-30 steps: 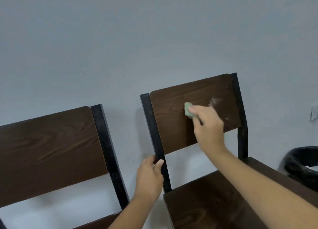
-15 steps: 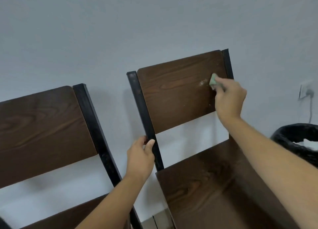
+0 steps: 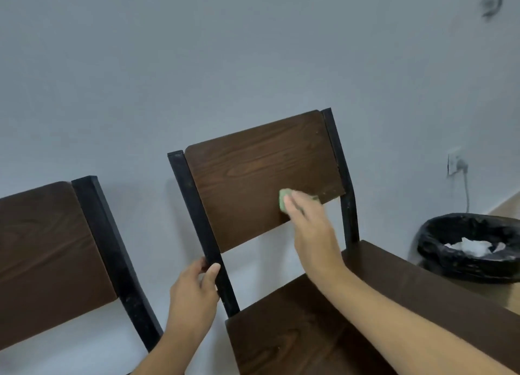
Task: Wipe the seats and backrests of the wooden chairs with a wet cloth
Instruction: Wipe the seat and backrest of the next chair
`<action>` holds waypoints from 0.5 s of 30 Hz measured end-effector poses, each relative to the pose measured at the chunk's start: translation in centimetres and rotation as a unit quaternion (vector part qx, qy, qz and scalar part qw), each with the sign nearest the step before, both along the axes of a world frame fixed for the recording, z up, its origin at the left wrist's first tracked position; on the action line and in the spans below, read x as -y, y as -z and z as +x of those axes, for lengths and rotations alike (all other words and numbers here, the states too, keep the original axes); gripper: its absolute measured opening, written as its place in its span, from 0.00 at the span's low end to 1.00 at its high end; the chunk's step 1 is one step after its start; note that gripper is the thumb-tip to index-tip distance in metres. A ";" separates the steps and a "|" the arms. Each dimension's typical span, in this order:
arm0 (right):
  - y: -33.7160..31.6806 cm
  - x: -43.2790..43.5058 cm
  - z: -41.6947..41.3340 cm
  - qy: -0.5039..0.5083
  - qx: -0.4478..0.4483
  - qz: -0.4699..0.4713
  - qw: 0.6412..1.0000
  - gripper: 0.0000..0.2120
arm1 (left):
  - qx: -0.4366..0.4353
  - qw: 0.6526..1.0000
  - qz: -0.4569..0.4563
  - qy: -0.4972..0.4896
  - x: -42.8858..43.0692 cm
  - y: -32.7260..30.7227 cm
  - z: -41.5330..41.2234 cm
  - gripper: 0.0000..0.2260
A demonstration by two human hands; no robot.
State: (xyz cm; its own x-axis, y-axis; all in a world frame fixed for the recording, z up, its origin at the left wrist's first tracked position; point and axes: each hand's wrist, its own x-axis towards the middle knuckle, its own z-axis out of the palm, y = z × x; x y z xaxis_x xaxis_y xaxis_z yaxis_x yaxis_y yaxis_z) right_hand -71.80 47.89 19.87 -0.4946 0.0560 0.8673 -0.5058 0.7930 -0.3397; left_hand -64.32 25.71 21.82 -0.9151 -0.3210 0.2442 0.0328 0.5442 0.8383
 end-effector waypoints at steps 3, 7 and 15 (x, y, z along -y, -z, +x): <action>0.9 -3.4 -0.3 0.000 0.022 -0.015 1.000 0.30 | 0.008 1.000 0.014 -0.001 -0.6 -0.5 -0.1 0.16; -2.3 -5.8 -1.5 0.112 0.039 -0.195 0.974 0.12 | 0.012 1.000 0.009 0.000 -0.9 -0.9 0.0 0.19; 0.7 3.8 4.3 -0.100 -0.017 0.215 0.971 0.32 | 0.005 1.000 0.008 0.001 -0.6 -0.5 -0.2 0.19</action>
State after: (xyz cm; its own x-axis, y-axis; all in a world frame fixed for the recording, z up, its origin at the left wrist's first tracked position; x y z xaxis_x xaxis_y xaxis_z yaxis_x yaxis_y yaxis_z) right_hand -67.53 44.05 19.21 -0.4300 -0.4083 0.8052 -0.6686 0.7433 0.0199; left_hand -64.56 26.31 22.34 -0.9185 -0.3225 0.2288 0.0250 0.5300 0.8476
